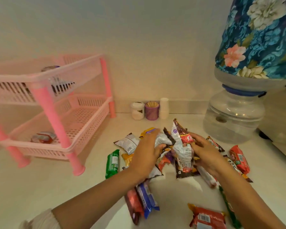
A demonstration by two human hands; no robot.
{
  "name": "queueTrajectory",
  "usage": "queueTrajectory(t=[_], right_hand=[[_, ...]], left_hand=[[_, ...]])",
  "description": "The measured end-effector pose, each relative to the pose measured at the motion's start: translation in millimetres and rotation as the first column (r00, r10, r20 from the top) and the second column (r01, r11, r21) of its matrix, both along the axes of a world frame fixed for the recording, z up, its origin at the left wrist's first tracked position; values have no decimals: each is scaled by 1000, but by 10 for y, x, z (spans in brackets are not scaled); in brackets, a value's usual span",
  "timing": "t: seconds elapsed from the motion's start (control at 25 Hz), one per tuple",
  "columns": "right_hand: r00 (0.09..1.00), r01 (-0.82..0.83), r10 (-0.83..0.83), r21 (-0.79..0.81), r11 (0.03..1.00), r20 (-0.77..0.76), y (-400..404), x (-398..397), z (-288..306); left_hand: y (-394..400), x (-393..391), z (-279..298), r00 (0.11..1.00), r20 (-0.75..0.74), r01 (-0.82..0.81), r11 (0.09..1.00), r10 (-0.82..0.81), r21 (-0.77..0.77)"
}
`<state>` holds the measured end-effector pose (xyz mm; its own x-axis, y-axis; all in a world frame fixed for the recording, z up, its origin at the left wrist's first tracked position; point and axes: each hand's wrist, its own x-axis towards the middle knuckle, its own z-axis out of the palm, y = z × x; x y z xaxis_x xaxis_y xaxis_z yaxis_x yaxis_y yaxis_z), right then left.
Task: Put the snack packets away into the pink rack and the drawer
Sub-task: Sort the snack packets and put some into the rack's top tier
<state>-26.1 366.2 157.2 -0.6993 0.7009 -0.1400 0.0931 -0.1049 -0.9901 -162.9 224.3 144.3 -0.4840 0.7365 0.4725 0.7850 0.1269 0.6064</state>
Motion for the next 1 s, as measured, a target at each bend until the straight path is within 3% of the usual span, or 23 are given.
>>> queueTrajectory(t=[0.2, 0.44, 0.6, 0.76, 0.92, 1.0], right_hand=[[982, -126, 148, 173, 977, -118, -174, -687, 778], [934, -175, 268, 354, 919, -235, -593, -1675, 1763], [915, -155, 302, 457, 876, -268, -908, -2235, 2152], [920, -50, 310, 712, 700, -240, -1146, -2726, 2350], [922, -18, 309, 773, 634, -232, -1345, -3173, 2533], [939, -26, 301, 838, 545, -166, -1448, -3405, 2545]], left_hand=[[-414, -554, 995, 949, -287, -107, 989, 132, 104], [-1079, -1212, 2125, 800, -500, -243, 941, 332, 236], [-1577, -1805, 2578, 698, -539, -402, 881, 472, 251], [-2015, -2424, 2750, 616, -556, -529, 816, 557, 232], [-2281, -2998, 2777, 615, -513, -625, 767, 598, 144], [-2352, -3280, 2740, 644, -467, -667, 744, 606, 45]])
